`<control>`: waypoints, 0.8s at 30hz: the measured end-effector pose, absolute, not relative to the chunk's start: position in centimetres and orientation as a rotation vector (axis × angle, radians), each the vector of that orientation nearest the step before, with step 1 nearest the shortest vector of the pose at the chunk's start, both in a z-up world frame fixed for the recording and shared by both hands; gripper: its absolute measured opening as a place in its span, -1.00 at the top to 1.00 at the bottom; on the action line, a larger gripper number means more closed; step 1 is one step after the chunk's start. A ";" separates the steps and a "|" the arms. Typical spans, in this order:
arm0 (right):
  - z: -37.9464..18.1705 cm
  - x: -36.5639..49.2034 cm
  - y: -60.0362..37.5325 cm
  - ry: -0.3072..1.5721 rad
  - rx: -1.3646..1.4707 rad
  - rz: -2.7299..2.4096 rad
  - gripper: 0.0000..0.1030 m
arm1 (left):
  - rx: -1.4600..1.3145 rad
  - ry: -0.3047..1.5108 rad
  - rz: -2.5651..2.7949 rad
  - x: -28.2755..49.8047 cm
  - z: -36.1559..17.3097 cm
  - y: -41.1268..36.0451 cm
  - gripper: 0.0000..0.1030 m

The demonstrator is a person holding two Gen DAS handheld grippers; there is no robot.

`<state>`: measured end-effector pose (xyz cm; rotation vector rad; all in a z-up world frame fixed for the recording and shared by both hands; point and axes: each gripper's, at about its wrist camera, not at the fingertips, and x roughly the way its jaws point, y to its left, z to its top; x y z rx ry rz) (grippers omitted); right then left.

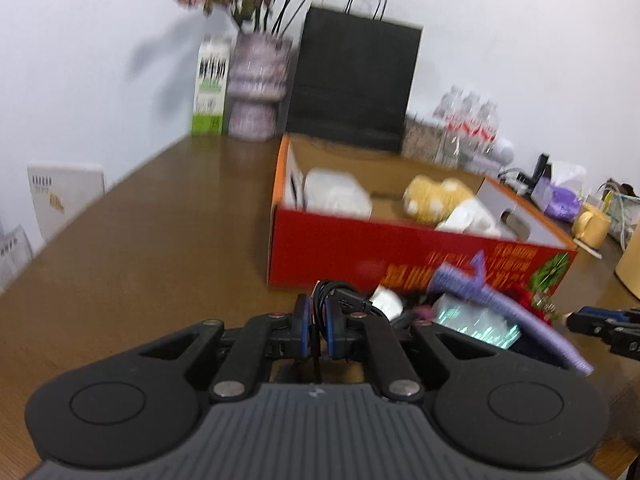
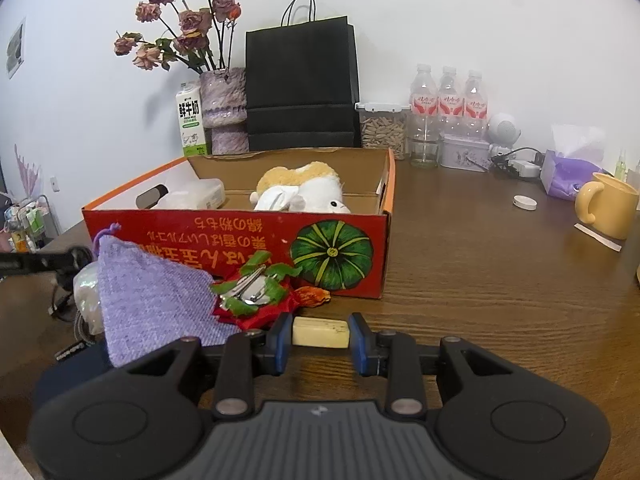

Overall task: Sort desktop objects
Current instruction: 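Carry the cream block and black cable into the cardboard box and open both tools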

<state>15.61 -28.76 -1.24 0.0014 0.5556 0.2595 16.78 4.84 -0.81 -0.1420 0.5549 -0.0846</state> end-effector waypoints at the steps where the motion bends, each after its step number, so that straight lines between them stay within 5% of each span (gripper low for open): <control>1: -1.3 15.5 -28.7 0.555 0.001 0.260 0.43 | -0.146 0.567 -0.079 17.0 -1.2 4.9 0.84; 15: -1.3 15.3 -28.8 0.554 0.005 0.258 0.43 | -0.187 0.559 -0.093 16.8 -0.4 5.6 0.85; 17: -1.3 15.3 -28.8 0.554 0.005 0.258 0.43 | -0.174 0.563 -0.082 16.8 -0.4 5.5 0.76; 19: -1.3 15.3 -28.8 0.555 0.004 0.259 0.43 | -0.165 0.575 -0.082 17.1 -0.5 5.4 0.29; 24: -1.3 15.4 -29.0 0.561 0.006 0.257 0.43 | -0.117 0.647 -0.100 18.5 -1.5 4.8 0.35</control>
